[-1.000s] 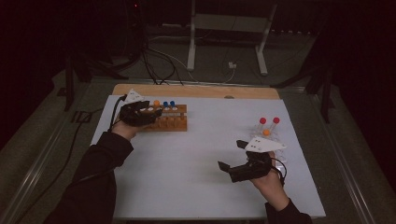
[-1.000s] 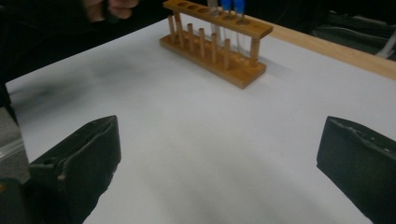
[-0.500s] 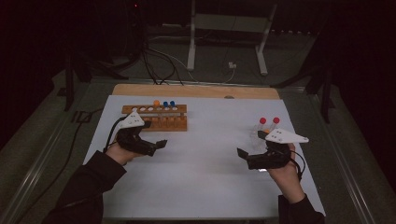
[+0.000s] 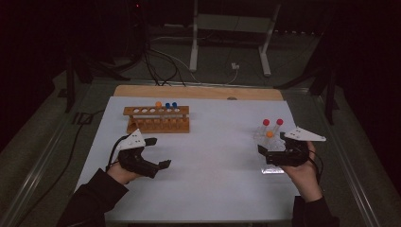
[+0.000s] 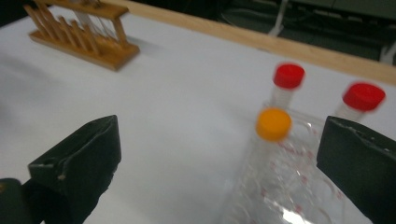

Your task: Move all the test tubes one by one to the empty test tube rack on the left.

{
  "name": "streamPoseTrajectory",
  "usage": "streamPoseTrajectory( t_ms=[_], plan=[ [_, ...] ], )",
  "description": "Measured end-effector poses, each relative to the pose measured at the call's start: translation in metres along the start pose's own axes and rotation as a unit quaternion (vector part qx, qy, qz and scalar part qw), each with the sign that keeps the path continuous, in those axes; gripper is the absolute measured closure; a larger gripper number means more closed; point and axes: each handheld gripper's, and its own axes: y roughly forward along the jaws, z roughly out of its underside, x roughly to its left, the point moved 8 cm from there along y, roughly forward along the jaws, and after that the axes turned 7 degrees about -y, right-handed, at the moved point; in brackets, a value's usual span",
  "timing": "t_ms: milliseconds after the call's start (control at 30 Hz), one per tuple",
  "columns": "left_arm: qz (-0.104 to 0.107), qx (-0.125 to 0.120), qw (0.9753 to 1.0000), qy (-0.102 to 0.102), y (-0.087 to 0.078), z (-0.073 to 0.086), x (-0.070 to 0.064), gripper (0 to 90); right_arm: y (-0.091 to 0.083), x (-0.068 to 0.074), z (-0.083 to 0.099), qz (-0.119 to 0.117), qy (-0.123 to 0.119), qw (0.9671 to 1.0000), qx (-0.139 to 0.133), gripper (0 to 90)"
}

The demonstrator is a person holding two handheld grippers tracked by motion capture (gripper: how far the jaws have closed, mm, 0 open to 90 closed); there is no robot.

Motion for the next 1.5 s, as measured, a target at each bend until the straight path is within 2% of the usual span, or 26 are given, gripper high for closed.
streamPoseTrajectory(
  t_ms=[133, 300, 367, 400, 500, 700, 867, 967, 1167, 1500],
  plan=[
    [0.004, -0.004, 1.0, 0.002, -0.002, -0.001, -0.002, 1.8, 0.004, -0.008, 0.011, 0.01, 0.01, 0.9997, 0.018, 0.8],
    [0.005, -0.003, 0.9999, 0.009, -0.003, -0.001, -0.006, 1.8, 0.012, -0.008, 0.02, 0.02, 0.013, 0.9989, 0.04, 8.3],
    [0.005, 0.0, 0.9999, 0.011, -0.002, 0.0, -0.007, 1.8, 0.014, -0.009, 0.021, 0.024, 0.017, 0.9986, 0.044, 16.6],
    [0.006, -0.001, 0.9999, 0.009, -0.002, 0.001, -0.006, 1.8, 0.016, -0.01, 0.021, 0.028, 0.018, 0.9983, 0.048, 17.3],
    [0.005, -0.002, 1.0, 0.005, -0.002, 0.001, -0.006, 1.8, 0.02, -0.013, 0.024, 0.038, 0.024, 0.9972, 0.06, 26.7],
    [0.008, 0.004, 1.0, 0.004, 0.0, 0.004, -0.006, 1.8, 0.027, -0.017, 0.027, 0.043, 0.038, 0.9956, 0.074, 50.9],
    [0.007, 0.006, 0.9999, 0.006, 0.001, 0.005, -0.005, 1.8, 0.031, -0.024, 0.028, 0.055, 0.055, 0.994, 0.077, 62.7],
    [0.006, 0.005, 0.9999, 0.008, 0.0, 0.005, -0.005, 1.8, 0.033, -0.026, 0.029, 0.06, 0.053, 0.9937, 0.079, 69.1],
    [0.006, 0.005, 0.9999, 0.008, 0.0, 0.005, -0.005, 1.8, 0.038, -0.025, 0.028, 0.059, 0.047, 0.9938, 0.082, 73.9],
    [0.007, 0.005, 0.9999, 0.006, 0.001, 0.006, -0.005, 1.9, 0.041, -0.025, 0.029, 0.063, 0.039, 0.9936, 0.085, 75.1]
  ],
)
